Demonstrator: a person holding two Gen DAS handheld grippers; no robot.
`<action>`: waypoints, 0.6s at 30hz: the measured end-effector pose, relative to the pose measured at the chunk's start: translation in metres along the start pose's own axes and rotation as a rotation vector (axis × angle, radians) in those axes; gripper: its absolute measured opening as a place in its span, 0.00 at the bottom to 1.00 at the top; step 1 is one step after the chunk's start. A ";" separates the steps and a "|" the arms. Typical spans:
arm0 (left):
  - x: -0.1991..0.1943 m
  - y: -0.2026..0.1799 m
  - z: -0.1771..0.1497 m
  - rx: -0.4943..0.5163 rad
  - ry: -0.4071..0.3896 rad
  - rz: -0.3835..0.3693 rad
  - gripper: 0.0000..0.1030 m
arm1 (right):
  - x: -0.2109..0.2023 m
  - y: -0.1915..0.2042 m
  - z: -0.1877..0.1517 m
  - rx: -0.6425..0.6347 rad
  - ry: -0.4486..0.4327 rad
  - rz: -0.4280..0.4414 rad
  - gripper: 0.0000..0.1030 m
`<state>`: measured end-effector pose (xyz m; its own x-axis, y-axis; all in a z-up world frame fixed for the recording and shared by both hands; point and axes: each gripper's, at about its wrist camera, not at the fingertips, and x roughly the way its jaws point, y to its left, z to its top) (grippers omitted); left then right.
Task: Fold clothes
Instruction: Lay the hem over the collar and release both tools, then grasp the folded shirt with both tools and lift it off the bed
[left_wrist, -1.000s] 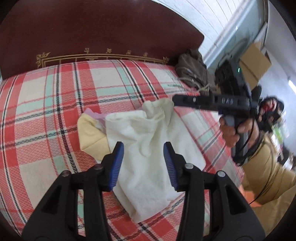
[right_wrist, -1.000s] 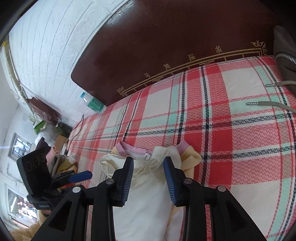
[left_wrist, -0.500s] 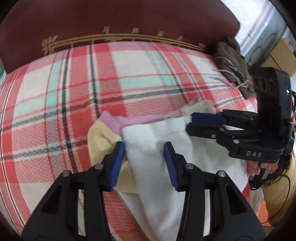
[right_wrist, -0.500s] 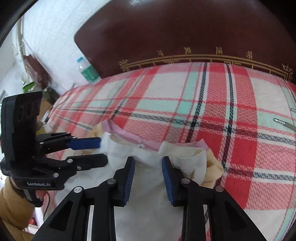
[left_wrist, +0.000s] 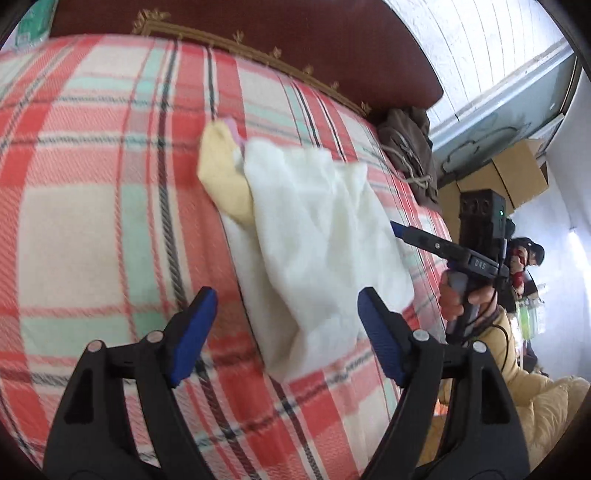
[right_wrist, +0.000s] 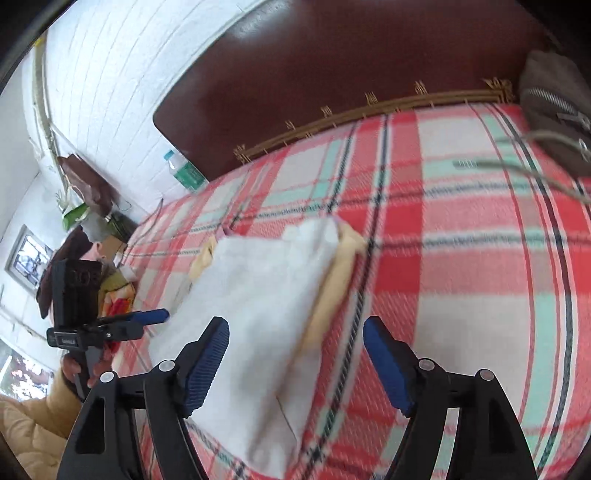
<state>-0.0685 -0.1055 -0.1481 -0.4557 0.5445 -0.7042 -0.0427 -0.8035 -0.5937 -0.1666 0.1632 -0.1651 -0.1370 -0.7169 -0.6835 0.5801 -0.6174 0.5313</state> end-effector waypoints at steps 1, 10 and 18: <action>0.006 -0.001 -0.003 -0.005 0.013 -0.005 0.77 | 0.002 -0.001 -0.005 0.010 0.012 0.013 0.75; 0.033 -0.015 -0.003 -0.031 0.071 -0.112 0.82 | 0.036 0.020 -0.011 -0.052 0.059 0.063 0.77; 0.041 -0.002 0.000 -0.133 0.090 -0.112 0.20 | 0.046 0.006 -0.008 0.045 0.082 0.103 0.20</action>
<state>-0.0867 -0.0820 -0.1758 -0.3731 0.6530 -0.6591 0.0316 -0.7010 -0.7125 -0.1629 0.1293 -0.1978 -0.0113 -0.7492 -0.6622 0.5511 -0.5573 0.6211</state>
